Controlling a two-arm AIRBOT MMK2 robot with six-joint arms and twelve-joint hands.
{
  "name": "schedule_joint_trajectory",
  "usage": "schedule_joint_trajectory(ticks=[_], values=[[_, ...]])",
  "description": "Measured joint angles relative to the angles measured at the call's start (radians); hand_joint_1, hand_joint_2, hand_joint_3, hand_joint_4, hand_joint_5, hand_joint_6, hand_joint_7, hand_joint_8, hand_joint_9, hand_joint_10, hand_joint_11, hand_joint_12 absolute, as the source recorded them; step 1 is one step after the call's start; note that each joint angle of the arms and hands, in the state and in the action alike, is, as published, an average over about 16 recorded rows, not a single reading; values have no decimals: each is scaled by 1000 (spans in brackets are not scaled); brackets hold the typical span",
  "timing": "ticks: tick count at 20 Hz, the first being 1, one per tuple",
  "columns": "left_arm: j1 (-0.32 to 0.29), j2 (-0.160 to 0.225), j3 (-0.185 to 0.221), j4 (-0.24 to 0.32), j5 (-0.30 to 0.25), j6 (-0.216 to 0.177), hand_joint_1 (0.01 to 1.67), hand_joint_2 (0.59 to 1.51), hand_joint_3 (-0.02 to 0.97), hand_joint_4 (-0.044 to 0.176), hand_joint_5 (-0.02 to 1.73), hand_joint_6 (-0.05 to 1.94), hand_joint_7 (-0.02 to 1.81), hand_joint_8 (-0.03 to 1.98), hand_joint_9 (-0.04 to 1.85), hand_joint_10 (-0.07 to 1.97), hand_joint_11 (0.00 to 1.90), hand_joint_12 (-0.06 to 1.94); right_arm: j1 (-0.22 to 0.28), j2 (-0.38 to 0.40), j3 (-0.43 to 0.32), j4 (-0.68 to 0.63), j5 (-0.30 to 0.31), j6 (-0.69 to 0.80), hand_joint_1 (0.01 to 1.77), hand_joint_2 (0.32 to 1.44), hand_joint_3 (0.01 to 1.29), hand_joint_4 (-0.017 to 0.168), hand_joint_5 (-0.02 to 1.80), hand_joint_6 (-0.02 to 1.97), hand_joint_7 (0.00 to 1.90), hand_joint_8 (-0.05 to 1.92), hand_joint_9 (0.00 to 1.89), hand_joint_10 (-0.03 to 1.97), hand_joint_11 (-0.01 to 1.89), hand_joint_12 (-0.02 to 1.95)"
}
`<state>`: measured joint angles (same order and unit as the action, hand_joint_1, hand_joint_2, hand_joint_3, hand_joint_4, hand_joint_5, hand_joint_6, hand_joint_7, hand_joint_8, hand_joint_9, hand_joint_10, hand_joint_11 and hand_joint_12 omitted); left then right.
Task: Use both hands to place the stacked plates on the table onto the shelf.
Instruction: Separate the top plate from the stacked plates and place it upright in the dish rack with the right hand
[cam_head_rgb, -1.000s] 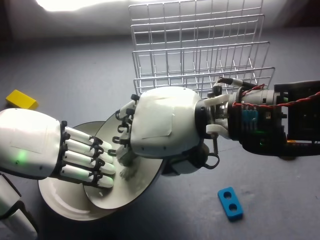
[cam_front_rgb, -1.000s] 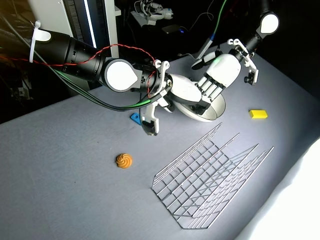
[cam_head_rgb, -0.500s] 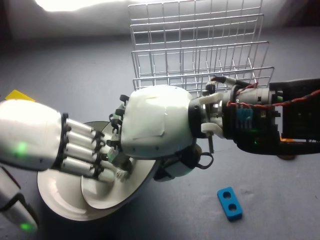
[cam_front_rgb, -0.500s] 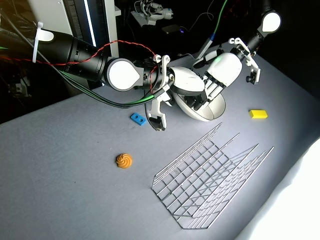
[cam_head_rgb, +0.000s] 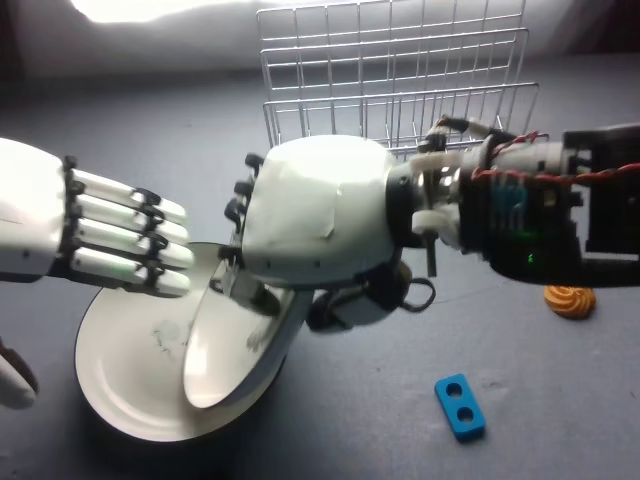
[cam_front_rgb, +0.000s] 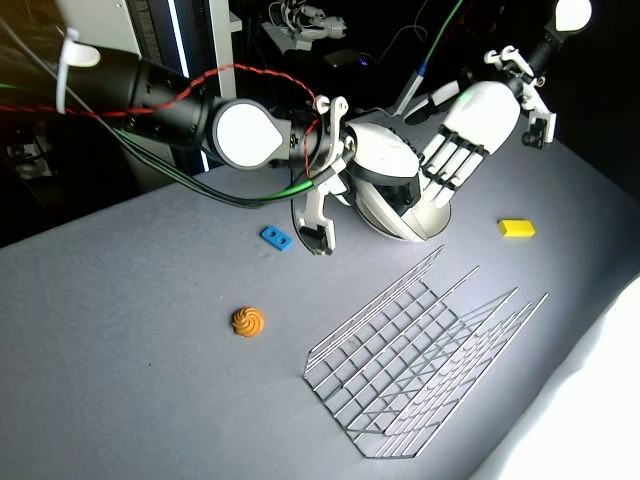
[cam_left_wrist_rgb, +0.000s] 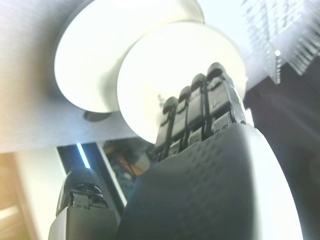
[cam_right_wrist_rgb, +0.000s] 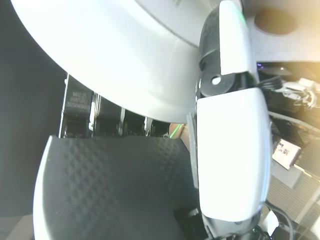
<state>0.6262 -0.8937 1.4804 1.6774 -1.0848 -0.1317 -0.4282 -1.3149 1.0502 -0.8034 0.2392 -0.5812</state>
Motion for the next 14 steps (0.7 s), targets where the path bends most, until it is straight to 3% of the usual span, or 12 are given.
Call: schedule_joint_trajectory(ticks=[9,14], values=[[-8,38,57,6,-19,-18,24,1100,18,6,18,17,19,-13,17,7,16,0,120,114,-110,40,-46,21,1309,969,16,1,980,887,1053,771,961,1131,764,1137],[-18,60,74,12,-26,-37,25,1114,18,7,17,17,20,-13,18,7,16,0,188,200,-162,65,-44,95,1325,969,16,0,1001,883,1080,746,974,1118,772,1155]])
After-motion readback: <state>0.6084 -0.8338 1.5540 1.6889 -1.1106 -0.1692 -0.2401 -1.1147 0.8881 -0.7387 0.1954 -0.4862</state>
